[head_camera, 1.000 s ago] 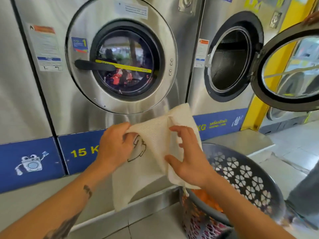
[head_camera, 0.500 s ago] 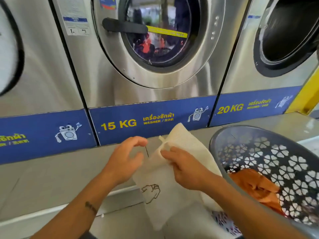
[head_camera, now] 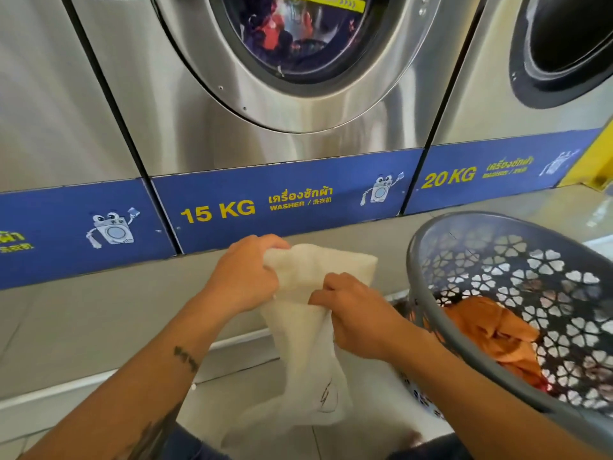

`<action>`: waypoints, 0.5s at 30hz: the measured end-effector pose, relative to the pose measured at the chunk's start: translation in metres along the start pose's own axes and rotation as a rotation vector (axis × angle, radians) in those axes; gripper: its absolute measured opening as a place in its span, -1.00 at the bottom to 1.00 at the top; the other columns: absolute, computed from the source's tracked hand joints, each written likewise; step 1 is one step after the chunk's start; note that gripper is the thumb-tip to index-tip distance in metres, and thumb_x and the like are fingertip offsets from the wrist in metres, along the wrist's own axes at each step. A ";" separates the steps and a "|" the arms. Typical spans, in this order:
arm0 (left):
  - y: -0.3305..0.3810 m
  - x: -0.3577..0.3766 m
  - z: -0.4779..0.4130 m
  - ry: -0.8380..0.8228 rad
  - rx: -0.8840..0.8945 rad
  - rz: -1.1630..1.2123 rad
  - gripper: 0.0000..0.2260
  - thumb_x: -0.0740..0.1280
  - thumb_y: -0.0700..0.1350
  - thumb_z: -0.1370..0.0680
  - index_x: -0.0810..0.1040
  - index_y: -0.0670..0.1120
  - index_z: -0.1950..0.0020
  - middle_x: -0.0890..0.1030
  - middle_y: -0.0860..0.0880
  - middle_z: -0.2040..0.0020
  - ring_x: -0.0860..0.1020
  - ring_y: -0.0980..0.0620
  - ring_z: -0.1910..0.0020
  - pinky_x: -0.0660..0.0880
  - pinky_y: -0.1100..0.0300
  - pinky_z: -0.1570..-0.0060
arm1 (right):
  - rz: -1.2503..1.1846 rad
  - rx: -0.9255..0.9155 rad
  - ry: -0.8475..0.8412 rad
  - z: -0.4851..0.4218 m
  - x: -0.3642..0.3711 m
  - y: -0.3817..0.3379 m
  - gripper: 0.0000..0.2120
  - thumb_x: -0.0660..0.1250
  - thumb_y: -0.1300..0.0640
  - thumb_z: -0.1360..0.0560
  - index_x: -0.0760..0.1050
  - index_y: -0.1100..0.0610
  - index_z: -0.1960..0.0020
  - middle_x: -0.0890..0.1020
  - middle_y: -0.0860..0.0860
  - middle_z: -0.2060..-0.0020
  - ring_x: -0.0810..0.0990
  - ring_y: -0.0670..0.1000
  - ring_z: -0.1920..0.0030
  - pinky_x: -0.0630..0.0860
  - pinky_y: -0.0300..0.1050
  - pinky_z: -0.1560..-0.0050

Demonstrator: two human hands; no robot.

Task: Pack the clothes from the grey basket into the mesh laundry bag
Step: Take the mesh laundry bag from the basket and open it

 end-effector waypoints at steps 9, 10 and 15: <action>0.010 0.010 0.013 0.011 -0.072 -0.319 -0.86 0.28 -0.03 -0.47 0.51 -0.03 0.01 0.60 -0.01 0.08 0.49 -0.02 0.16 0.43 0.11 0.23 | 0.080 -0.071 0.186 0.012 -0.004 -0.004 -0.69 0.55 0.36 -0.25 0.70 0.08 0.06 0.54 0.06 0.18 0.49 0.11 0.19 0.28 -0.12 0.23; 0.010 0.017 0.013 -0.018 -0.084 -0.326 -0.78 0.29 -0.02 -0.47 0.48 0.03 -0.10 0.59 -0.01 -0.01 0.48 -0.04 0.11 0.45 0.10 0.17 | 0.086 -0.086 0.203 0.013 -0.005 -0.005 -0.70 0.55 0.35 -0.25 0.70 0.09 0.08 0.54 0.07 0.18 0.49 0.11 0.19 0.29 -0.12 0.22; -0.009 0.050 0.019 -0.340 -0.169 -0.371 -0.06 0.41 0.08 -0.36 -0.14 0.18 -0.56 0.38 -0.10 -0.35 0.45 -0.19 -0.26 0.43 -0.14 -0.22 | 0.106 -0.109 0.293 0.024 -0.006 -0.009 -0.69 0.16 0.21 -0.44 0.69 0.07 0.12 0.52 0.04 0.16 0.42 0.07 0.15 0.25 -0.13 0.15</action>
Point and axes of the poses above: each hand's wrist, its own z-axis away from the middle knuckle, its own x-axis out of the palm, y = z × x, the point moved 1 cm from there along -z, towards the middle knuckle
